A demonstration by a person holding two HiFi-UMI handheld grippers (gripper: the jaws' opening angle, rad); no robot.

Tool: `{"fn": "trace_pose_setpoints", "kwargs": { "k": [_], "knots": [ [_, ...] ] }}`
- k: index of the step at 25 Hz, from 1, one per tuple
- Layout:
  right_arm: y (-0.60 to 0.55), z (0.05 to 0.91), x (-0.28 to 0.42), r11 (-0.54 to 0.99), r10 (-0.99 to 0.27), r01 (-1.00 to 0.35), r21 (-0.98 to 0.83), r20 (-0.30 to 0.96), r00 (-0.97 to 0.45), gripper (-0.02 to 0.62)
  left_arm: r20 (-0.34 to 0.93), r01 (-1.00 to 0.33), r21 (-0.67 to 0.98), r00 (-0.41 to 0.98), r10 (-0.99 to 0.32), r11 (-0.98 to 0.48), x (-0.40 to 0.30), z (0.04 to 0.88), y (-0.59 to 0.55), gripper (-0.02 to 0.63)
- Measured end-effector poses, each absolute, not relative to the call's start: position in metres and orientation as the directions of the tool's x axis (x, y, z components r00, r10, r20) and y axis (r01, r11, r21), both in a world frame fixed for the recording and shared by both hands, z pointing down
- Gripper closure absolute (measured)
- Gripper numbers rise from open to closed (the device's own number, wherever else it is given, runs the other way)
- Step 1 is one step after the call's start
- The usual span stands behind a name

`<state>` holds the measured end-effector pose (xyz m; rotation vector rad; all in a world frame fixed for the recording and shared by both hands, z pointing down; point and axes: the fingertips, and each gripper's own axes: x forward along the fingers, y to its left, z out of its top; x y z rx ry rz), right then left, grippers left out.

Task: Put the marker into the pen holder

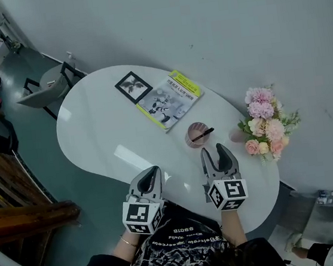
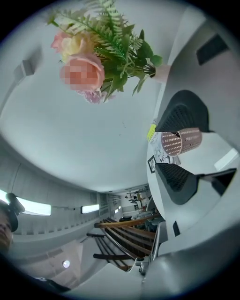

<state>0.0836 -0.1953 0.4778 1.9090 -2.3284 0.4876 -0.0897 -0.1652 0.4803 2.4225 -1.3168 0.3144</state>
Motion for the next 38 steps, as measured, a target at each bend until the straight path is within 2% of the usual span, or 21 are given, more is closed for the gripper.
{"fn": "trace_pose_setpoints", "kwargs": {
  "k": [7,9,16,23,38],
  "knots": [
    [-0.173,0.470,0.072,0.189,-0.935,-0.967,-0.169,0.269,-0.229,0.371,0.301,-0.825,0.222,0.565,-0.768,-0.519,-0.088,0.465,-0.171,0.580],
    [-0.165,0.469,0.073,0.188,-0.937,-0.969,-0.159,0.267,-0.225,0.433,0.294,-0.818,0.223,0.575,-0.763,-0.531,-0.086,0.464,-0.171,0.580],
    [-0.149,0.477,0.080,0.156,-0.932,-0.981,-0.116,0.313,-0.185,0.538,0.298,-0.795,0.210,0.607,-0.737,-0.570,-0.072,0.465,-0.167,0.580],
    [-0.142,0.473,0.087,0.130,-0.942,-0.988,-0.089,0.299,-0.151,0.568,0.287,-0.776,0.211,0.631,-0.721,-0.595,-0.058,0.462,-0.161,0.580],
    [-0.143,0.466,0.085,0.150,-0.949,-0.987,-0.053,0.273,-0.159,0.568,0.285,-0.781,0.216,0.625,-0.727,-0.586,-0.057,0.460,-0.160,0.580]
  ]
}}
